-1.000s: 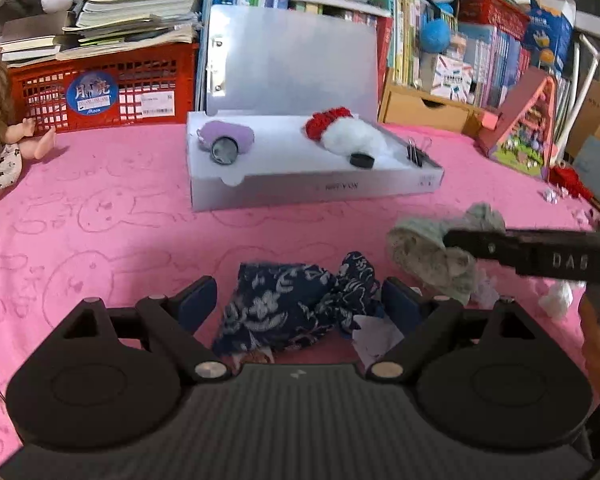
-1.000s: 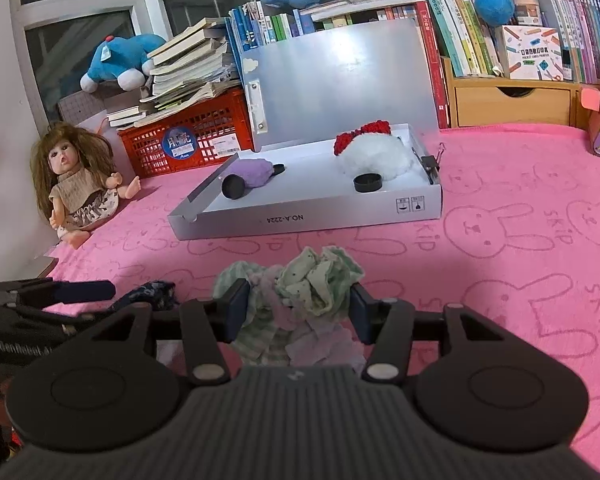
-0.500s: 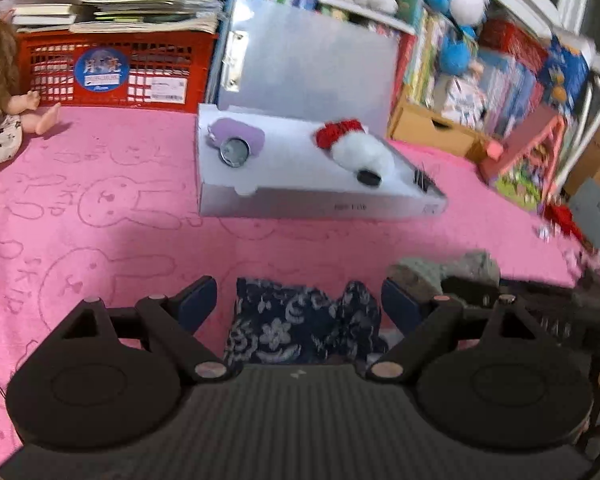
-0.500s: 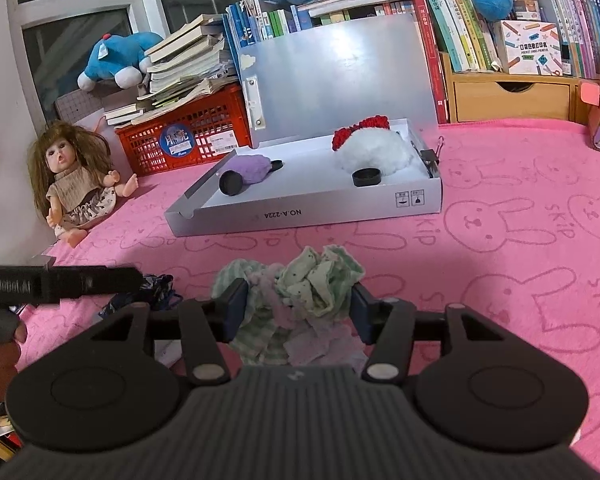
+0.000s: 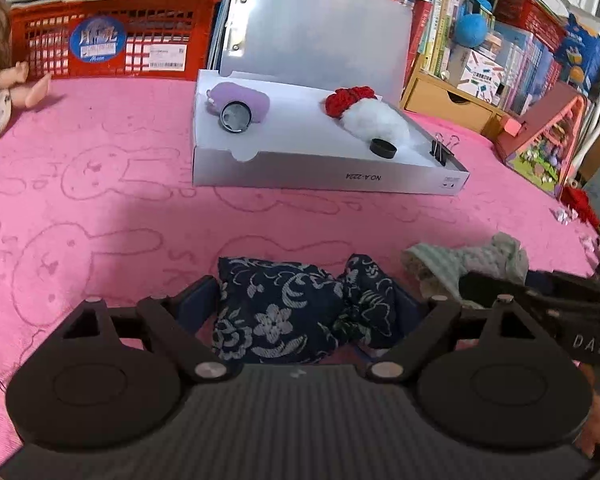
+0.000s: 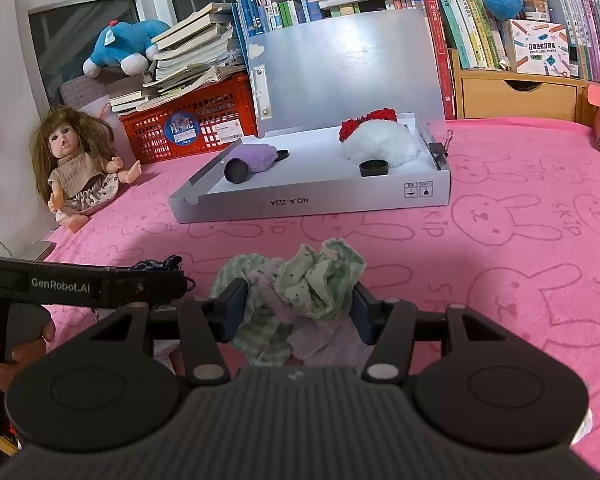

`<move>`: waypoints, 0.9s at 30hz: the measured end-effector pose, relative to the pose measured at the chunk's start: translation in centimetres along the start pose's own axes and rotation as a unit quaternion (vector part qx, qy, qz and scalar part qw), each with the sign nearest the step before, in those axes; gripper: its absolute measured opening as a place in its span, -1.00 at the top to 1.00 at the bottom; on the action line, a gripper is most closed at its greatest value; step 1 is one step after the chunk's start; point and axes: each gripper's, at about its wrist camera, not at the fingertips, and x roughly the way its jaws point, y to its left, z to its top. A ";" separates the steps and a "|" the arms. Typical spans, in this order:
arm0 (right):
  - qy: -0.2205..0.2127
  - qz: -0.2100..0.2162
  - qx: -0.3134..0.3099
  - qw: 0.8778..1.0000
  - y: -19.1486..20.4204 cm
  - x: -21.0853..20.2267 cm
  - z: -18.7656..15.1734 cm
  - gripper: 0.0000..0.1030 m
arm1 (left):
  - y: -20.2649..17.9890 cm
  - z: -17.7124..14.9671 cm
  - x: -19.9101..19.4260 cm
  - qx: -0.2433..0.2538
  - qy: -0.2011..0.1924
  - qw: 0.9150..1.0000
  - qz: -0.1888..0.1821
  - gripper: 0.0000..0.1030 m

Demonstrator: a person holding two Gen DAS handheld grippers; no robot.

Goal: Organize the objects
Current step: 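Carry both cloths with both grippers over the white box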

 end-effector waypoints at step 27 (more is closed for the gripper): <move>-0.056 -0.036 0.040 0.997 -2.0 -1.5 5.3 -0.09 | -1.0 5.3 -3.7 -0.012 -0.085 0.996 0.021 -0.17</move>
